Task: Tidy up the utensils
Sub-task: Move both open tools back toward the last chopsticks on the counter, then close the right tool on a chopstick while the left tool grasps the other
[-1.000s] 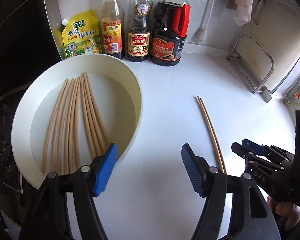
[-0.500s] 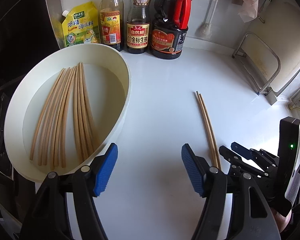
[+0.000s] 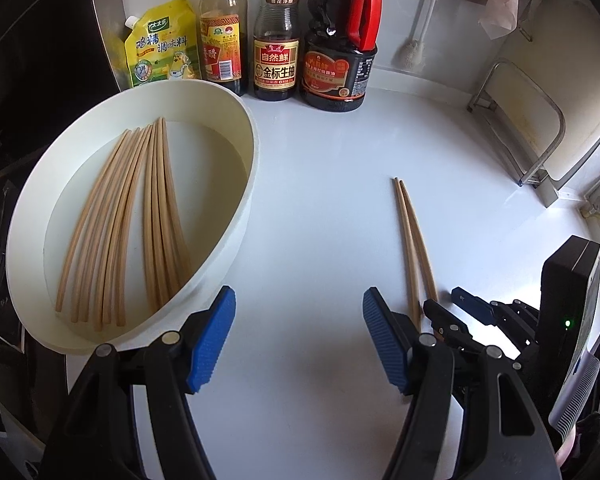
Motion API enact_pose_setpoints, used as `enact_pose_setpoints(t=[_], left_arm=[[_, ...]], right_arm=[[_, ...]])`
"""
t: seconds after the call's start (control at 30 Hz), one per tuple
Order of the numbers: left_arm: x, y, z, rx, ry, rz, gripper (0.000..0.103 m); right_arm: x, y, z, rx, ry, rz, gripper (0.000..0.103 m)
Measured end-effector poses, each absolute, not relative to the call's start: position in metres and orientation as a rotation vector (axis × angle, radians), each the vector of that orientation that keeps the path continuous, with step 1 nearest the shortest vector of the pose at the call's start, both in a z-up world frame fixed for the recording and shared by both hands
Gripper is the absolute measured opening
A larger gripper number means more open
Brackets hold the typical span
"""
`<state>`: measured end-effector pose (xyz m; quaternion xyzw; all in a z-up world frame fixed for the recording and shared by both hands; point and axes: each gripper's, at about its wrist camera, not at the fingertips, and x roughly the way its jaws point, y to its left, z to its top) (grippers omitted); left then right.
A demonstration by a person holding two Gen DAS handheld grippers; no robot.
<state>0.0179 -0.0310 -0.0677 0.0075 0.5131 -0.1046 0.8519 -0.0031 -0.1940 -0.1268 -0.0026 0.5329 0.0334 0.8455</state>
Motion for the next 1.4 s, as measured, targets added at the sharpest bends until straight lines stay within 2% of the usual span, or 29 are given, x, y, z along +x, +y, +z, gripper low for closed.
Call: enact_pose_setpoints(t=[0.07,0.17,0.33,0.9,0.97,1.4], left_arm=[[0.016,-0.034,-0.068,0.019,1.079,-0.226,0.065],[0.014,-0.040,-0.069,0.024,1.079,-0.239,0.065],[0.011,-0.058,-0.075,0.038,1.083,-0.263,0.065],[0.019,-0.117,-0.119,0.098,1.115,-0.297,0.068],[0.021,-0.118,-0.123,0.096,1.122,-0.292,0.068],[0.027,-0.126,-0.142,0.110,1.147,-0.248,0.068]], right_arm=[[-0.004,-0.197,-0.126,0.002,1.119,0.072,0.030],[-0.005,-0.203,-0.126,0.005,1.112,0.069,0.022],[-0.005,-0.221,-0.126,0.038,1.105,0.050,0.015],[-0.010,-0.279,-0.126,0.101,1.092,0.058,0.015],[-0.008,-0.278,-0.125,0.081,1.087,0.077,0.019],[-0.001,-0.263,-0.127,-0.098,1.077,0.179,0.019]])
